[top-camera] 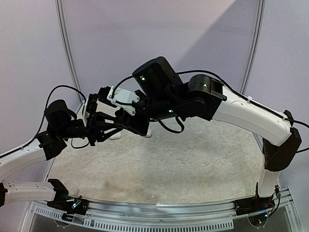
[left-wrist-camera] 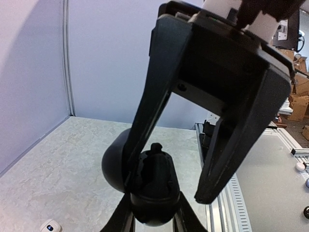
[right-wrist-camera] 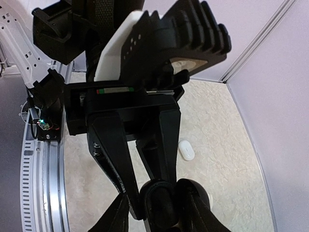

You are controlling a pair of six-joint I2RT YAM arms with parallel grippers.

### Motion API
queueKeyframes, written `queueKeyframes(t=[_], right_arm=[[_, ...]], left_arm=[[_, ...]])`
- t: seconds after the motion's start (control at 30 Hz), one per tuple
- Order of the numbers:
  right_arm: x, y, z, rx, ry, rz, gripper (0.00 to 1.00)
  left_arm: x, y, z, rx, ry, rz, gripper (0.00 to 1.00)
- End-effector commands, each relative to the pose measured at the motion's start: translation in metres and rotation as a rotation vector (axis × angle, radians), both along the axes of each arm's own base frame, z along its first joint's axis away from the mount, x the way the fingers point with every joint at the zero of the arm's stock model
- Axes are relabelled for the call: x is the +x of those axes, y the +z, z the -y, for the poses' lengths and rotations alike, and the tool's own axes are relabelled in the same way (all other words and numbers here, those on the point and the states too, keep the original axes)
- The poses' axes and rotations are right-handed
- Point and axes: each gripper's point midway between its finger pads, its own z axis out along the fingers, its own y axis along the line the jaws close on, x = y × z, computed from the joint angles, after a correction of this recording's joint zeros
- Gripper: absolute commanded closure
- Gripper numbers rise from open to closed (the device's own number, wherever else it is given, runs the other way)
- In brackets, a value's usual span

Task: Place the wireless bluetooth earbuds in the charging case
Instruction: Adjust the right earbud in the right side groove of the charging case.

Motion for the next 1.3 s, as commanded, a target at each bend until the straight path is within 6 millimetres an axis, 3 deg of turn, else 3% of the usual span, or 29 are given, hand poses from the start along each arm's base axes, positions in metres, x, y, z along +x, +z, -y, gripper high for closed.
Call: queueKeyframes(t=[0.0, 0.33, 0.67, 1.27], right_arm=[[-0.001, 0.048, 0.010, 0.132, -0.002, 0.015, 0.60], [-0.003, 0.045, 0.012, 0.128, 0.010, -0.012, 0.79], [-0.012, 0.042, 0.012, 0.134, 0.046, -0.042, 0.84], [0.003, -0.002, 0.018, 0.019, -0.021, -0.079, 0.93]], left_arm=[[-0.007, 0.003, 0.001, -0.012, -0.021, 0.013, 1.00], [-0.007, 0.003, 0.001, -0.009, -0.018, 0.016, 1.00], [-0.005, 0.002, 0.001, -0.006, -0.003, 0.010, 1.00], [-0.005, 0.002, 0.000, -0.006, -0.002, 0.015, 1.00]])
